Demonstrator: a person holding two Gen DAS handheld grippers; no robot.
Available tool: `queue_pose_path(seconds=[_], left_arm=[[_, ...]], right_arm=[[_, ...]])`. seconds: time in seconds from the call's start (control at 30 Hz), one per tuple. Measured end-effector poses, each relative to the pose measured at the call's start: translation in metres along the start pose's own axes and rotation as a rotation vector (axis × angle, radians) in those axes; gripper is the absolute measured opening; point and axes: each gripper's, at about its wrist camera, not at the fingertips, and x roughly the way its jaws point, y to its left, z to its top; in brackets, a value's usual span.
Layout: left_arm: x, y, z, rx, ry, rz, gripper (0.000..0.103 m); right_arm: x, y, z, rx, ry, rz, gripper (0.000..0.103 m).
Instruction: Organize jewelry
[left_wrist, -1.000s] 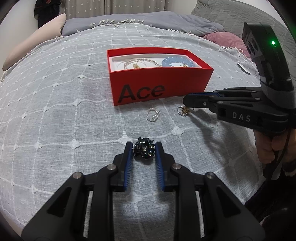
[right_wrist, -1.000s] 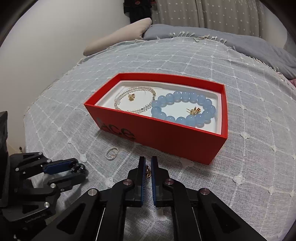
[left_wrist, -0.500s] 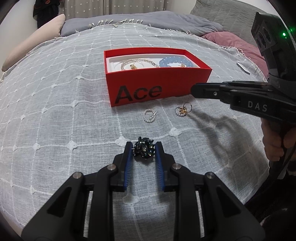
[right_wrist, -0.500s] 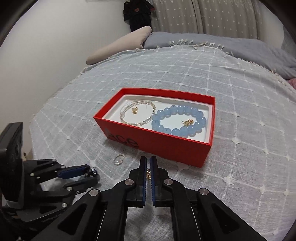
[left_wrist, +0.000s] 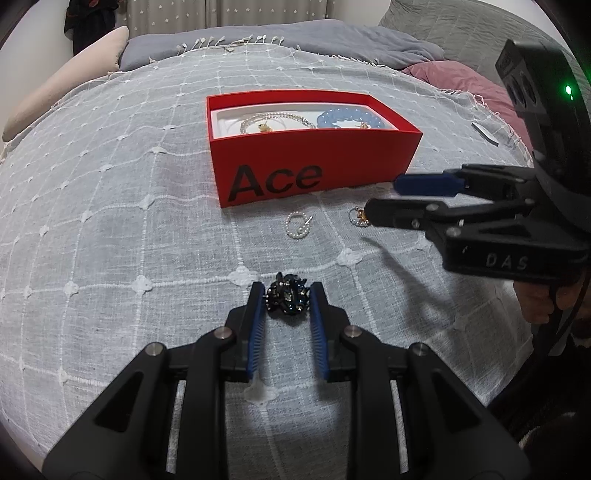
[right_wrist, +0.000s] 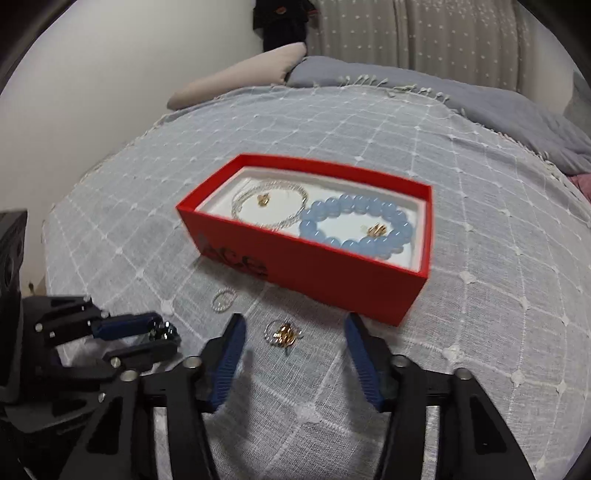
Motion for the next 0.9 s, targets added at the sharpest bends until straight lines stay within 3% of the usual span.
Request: queue_pose_path(seconds=[0.17, 0.3, 0.43, 0.53, 0.67, 0.8, 0.9], left_arm=[[-0.002, 0.001, -0.001, -0.003, 0.001, -0.003, 0.026], [-0.001, 0.001, 0.0, 0.0, 0.003, -0.004, 0.026], [-0.001, 0.001, 0.0, 0.003, 0.004, -0.004, 0.026], [-0.001, 0.0, 0.0, 0.002, 0.004, -0.005, 0.026], [-0.002, 0.0, -0.001, 0.001, 0.003, -0.004, 0.026], [-0.002, 0.0, -0.001, 0.002, 0.003, -0.003, 0.026], [-0.002, 0.0, 0.0, 0.0, 0.003, -0.002, 0.026]], right_arm=[[0.007, 0.009, -0.003, -0.045, 0.016, -0.006, 0.036], [0.016, 0.002, 0.0, -0.005, 0.037, 0.004, 0.017], [0.01, -0.015, 0.004, 0.1, 0.023, 0.101, 0.004], [-0.001, -0.029, 0.006, 0.169, -0.004, 0.175, 0.003], [-0.009, -0.037, 0.005, 0.214, -0.02, 0.199, 0.003], [-0.011, -0.032, 0.004, 0.182, -0.02, 0.141, 0.004], [-0.009, -0.024, 0.002, 0.154, -0.011, 0.091, 0.019]])
